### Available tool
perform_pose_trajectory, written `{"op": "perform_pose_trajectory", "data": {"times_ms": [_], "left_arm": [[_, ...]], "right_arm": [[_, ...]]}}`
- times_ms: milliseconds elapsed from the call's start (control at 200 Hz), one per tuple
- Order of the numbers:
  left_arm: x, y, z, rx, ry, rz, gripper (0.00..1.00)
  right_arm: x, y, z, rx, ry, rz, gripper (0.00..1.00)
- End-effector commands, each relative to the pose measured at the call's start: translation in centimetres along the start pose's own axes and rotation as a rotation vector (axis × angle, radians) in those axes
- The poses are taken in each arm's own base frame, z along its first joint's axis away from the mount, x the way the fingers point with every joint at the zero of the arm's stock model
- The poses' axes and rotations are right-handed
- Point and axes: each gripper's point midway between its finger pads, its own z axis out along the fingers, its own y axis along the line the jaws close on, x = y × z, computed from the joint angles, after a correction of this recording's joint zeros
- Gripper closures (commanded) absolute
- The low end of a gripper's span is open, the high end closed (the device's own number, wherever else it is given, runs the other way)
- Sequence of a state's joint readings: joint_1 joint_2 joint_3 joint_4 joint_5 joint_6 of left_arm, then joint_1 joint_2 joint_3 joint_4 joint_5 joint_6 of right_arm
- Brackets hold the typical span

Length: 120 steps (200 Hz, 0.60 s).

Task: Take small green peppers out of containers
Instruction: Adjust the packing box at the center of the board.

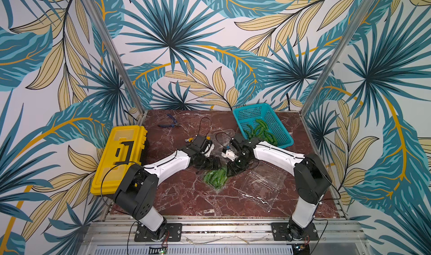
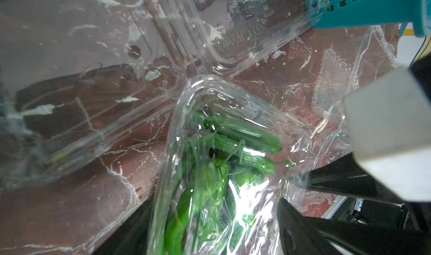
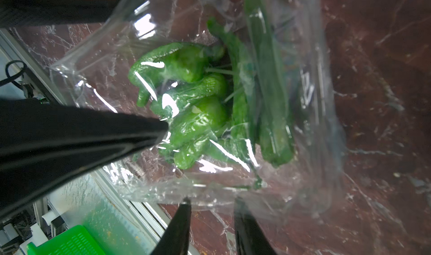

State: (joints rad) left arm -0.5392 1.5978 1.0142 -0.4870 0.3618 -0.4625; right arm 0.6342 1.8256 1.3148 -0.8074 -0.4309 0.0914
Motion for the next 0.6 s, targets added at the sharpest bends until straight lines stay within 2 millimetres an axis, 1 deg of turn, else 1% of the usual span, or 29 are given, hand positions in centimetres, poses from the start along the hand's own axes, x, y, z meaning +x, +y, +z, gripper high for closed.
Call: {"op": "perform_pose_trajectory", "data": {"times_ms": [0, 130, 305, 466, 541, 596], "left_arm": [[-0.6, -0.9, -0.3, 0.017, -0.02, 0.013, 0.17], [-0.6, -0.9, -0.4, 0.012, -0.022, 0.01, 0.17], [-0.6, -0.9, -0.1, 0.013, -0.015, 0.0, 0.17], [-0.8, -0.6, -0.2, -0.004, -0.026, -0.008, 0.17], [-0.9, -0.6, -0.3, -0.004, -0.03, -0.007, 0.17], [-0.9, -0.7, -0.3, -0.001, -0.03, -0.007, 0.17]], "right_arm": [[-0.4, 0.4, -0.2, -0.046, -0.048, 0.014, 0.66], [-0.4, 0.5, -0.8, -0.104, -0.084, 0.041, 0.66], [-0.4, 1.8, -1.2, -0.205, -0.097, 0.041, 0.66], [0.1, 2.2, -1.7, -0.217, -0.101, 0.025, 0.66], [0.3, 0.9, -1.7, -0.143, -0.097, 0.045, 0.64], [0.2, -0.6, -1.7, -0.053, -0.106, 0.071, 0.62]]}}
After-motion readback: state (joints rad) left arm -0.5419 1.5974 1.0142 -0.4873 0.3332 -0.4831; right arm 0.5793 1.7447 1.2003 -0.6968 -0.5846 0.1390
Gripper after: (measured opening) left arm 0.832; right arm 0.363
